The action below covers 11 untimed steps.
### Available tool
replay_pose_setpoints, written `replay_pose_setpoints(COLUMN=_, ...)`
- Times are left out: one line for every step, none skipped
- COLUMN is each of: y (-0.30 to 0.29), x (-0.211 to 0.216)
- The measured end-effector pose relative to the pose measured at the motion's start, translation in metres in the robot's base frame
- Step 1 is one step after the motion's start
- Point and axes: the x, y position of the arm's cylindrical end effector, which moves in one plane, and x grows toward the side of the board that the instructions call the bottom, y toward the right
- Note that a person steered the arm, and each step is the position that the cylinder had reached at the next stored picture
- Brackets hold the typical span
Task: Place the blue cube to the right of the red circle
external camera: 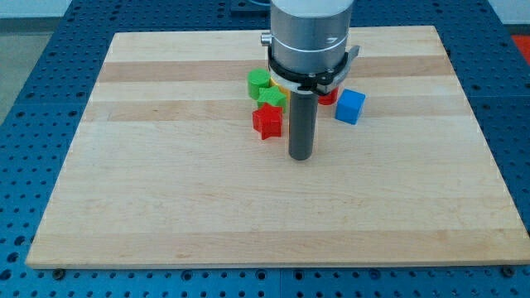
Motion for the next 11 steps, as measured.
replay_pose_setpoints(y=0.0, x=-0.003)
replay_pose_setpoints(y=0.0, x=-0.006)
replay_pose_setpoints(y=0.012, x=-0.006)
replay_pose_setpoints(y=0.069, x=-0.012)
replay_pose_setpoints(y=0.081, x=-0.04)
replay_pose_setpoints(y=0.081, x=-0.07)
replay_pose_setpoints(y=0.081, x=-0.082)
replay_pose_setpoints(y=0.109, x=-0.081)
replay_pose_setpoints(y=0.162, x=-0.084)
replay_pose_setpoints(y=0.158, x=-0.118)
replay_pose_setpoints(y=0.143, x=-0.142)
